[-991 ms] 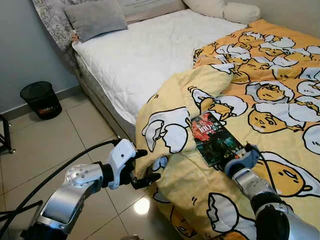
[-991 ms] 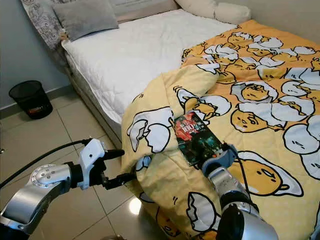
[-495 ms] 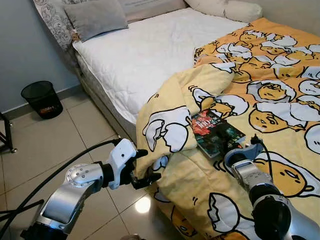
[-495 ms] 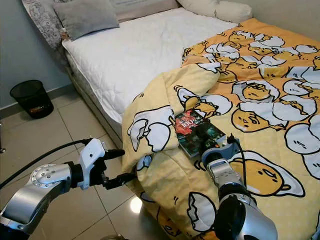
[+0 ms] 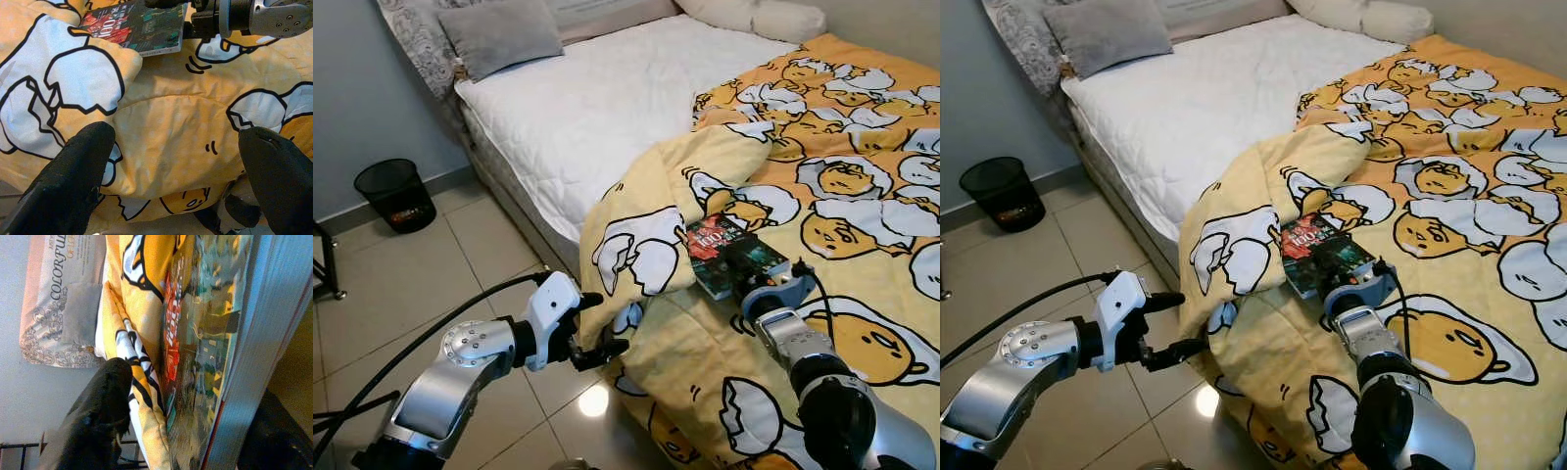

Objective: Clean up the room

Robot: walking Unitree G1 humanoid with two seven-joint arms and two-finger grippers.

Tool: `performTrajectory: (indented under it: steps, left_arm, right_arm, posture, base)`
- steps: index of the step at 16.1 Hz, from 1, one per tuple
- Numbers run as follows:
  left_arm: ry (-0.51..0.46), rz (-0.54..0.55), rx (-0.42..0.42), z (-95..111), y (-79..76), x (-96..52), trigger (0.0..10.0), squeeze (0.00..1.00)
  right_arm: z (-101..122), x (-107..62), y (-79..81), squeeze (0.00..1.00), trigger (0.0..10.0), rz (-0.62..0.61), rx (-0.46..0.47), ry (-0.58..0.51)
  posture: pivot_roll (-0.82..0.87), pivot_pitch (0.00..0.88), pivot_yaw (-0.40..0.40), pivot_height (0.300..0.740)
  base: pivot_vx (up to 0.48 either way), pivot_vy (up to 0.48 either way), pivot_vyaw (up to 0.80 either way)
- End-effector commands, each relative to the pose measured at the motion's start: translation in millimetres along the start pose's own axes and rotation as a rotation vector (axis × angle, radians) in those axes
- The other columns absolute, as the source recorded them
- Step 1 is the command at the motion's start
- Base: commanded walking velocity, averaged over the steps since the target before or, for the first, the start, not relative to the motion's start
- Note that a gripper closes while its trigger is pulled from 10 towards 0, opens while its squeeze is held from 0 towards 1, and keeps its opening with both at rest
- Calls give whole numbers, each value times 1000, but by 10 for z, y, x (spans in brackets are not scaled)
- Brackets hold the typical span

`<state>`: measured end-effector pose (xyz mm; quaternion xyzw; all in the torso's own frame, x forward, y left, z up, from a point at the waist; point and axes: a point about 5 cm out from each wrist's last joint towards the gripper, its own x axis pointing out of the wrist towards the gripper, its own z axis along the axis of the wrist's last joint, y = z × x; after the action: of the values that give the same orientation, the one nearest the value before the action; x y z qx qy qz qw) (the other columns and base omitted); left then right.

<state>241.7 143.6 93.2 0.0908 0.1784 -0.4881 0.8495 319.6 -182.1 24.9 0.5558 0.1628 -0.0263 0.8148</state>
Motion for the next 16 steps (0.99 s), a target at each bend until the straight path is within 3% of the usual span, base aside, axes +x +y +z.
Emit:
performTrajectory:
  steps: [1,9,14,16]
  left_arm:
    - [6,-7,8,10,-5,-25,10000,937]
    - [-9,-1,6,34,31,18,10000,941]
    - [-56,-6,-11,86,19,134,10000,933]
    - [-131,4,-53,176,51,172,10000,933]
  right_arm:
    - [7,54,106,0,0,23,-19,-4]
    - [-11,26,46,0,0,8,-68,-1]
    - [92,-14,-2,0,0,12,-54,-28]
    - [177,-57,-47,0,0,23,-56,-64]
  posture:
    - [105,0,65,740]
    - [85,0,64,740]
    - [70,0,77,740]
    - [46,0,74,740]
  base:
    - [0,0,0]
    - [0,0,0]
    - [0,0,0]
    - [0,0,0]
